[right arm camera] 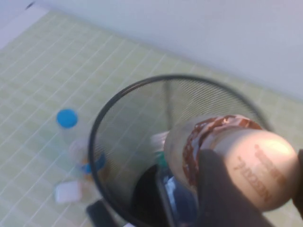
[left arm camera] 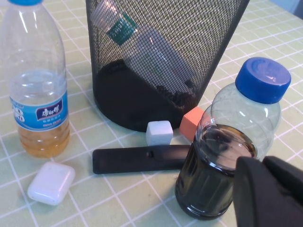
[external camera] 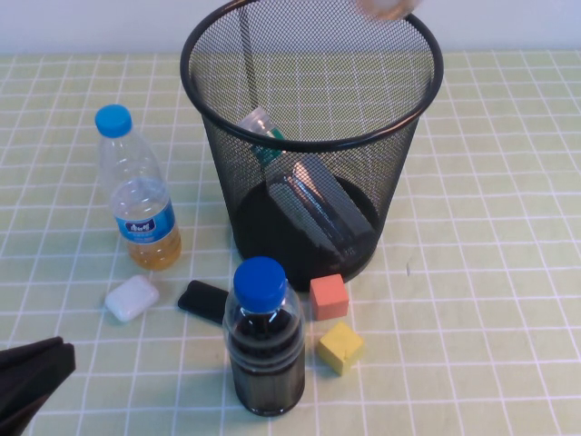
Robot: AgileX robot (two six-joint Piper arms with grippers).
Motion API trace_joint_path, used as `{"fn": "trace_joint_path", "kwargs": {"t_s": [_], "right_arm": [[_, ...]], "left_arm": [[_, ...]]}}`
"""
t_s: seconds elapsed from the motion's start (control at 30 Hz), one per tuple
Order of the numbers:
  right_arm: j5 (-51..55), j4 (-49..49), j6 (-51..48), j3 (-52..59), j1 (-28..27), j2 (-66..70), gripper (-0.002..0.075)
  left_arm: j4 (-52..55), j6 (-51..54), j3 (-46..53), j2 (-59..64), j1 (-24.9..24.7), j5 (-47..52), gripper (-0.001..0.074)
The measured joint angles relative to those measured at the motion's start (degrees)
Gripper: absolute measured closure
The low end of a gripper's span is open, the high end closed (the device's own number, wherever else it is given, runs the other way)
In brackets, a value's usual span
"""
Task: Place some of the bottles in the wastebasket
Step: Place the bottle in the trash can
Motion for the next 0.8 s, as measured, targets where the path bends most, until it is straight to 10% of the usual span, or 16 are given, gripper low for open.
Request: {"fn": "trace_joint_path", "kwargs": {"t_s": [0.8], "right_arm": [[-0.8, -1.7, -4.1, 0.1, 0.0, 26.1, 0.046]], "left_arm": [[0.0, 0.1, 0.0, 0.0, 0.0, 4.4, 0.0739]]}}
